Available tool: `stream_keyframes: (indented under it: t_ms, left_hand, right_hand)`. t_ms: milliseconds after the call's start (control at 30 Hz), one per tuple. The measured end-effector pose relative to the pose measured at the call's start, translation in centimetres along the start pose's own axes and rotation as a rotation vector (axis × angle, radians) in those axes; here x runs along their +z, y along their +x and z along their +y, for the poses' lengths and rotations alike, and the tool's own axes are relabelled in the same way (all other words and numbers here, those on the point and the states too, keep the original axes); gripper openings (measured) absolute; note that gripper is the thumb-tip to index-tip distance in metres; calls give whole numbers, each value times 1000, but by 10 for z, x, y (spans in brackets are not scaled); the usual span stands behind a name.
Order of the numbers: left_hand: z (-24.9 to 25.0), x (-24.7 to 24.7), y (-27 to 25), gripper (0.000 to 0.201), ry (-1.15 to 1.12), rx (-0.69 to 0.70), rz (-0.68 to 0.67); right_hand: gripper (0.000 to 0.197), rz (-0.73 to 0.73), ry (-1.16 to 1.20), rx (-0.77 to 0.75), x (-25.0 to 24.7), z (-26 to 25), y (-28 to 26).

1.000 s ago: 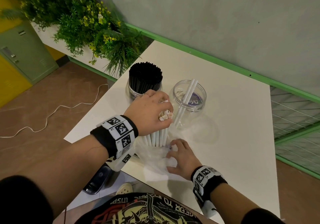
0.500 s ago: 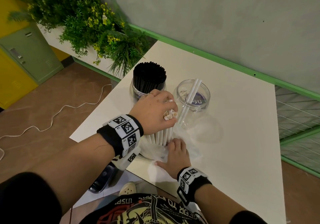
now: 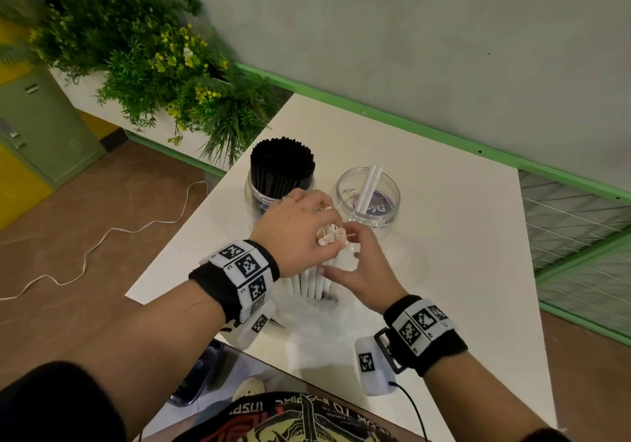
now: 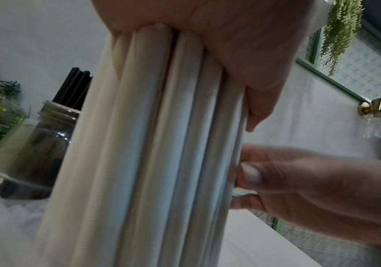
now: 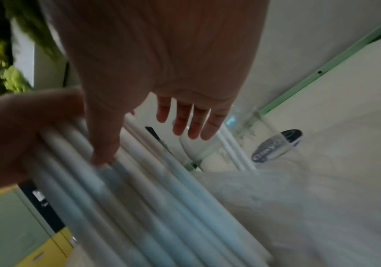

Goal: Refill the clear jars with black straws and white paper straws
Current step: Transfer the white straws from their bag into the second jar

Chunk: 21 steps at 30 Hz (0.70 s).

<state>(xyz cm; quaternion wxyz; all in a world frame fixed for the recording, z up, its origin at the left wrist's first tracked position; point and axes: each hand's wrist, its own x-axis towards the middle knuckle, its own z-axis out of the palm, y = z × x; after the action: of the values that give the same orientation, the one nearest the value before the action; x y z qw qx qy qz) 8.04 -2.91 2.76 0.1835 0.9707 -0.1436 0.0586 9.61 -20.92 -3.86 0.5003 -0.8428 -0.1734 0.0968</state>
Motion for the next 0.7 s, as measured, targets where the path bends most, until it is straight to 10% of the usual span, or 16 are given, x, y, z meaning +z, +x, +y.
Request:
stream_keyframes:
  t_ms: [267, 700]
  left_hand:
    - [-7, -4, 2, 53, -20, -15, -31]
    - [-12, -2, 6, 40, -24, 19, -3]
  right_hand:
    - [44, -226, 250, -21, -12, -21, 22]
    - [21, -39, 357, -1, -28, -26, 20]
